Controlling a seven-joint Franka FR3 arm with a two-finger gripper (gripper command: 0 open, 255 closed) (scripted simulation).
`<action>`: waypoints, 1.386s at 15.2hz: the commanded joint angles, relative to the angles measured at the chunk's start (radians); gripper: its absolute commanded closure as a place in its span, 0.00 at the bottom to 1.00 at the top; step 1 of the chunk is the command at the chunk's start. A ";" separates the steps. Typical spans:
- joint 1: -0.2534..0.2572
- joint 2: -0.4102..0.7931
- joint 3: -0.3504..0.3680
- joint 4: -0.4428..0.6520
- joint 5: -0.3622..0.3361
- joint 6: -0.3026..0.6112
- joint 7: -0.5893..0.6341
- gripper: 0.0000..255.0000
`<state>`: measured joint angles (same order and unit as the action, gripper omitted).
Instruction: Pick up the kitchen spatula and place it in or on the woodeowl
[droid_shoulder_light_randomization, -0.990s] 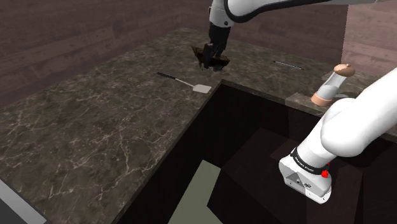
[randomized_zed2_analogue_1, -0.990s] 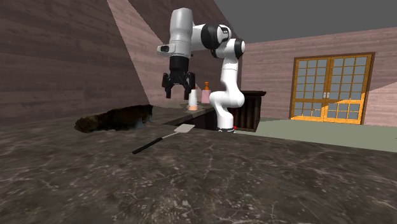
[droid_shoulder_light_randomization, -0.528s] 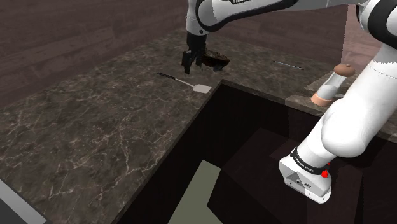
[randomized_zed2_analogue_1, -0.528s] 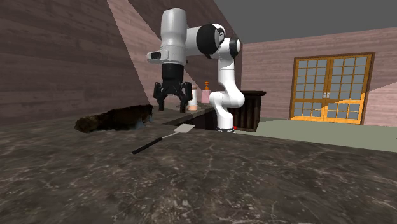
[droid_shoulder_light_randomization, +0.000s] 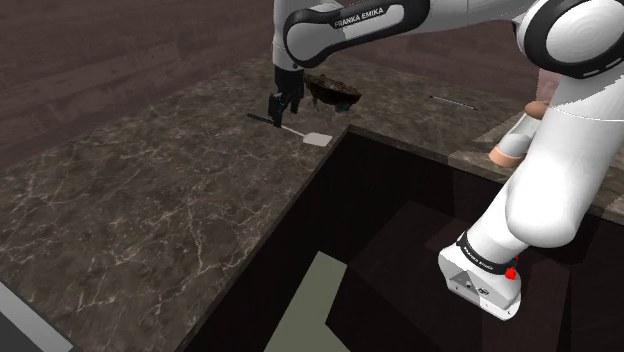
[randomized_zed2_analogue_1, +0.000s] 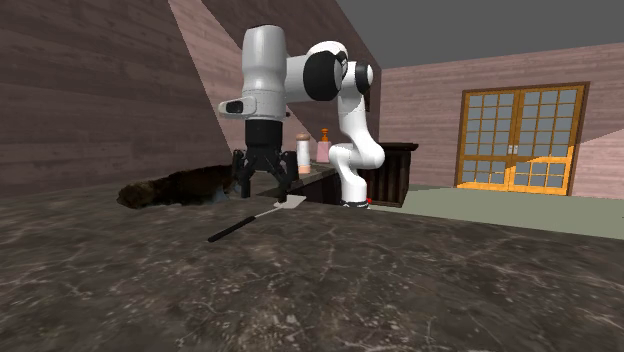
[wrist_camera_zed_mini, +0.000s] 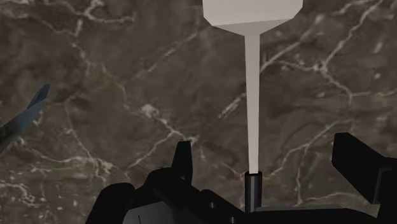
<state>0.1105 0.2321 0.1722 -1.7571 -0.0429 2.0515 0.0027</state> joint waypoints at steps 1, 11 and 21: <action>0.001 0.009 0.000 -0.016 -0.002 0.025 0.002 0.00; 0.002 0.017 -0.001 -0.027 -0.004 0.044 0.004 0.00; 0.002 0.017 -0.001 -0.027 -0.004 0.044 0.004 1.00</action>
<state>0.1120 0.2487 0.1717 -1.7837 -0.0469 2.0952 0.0062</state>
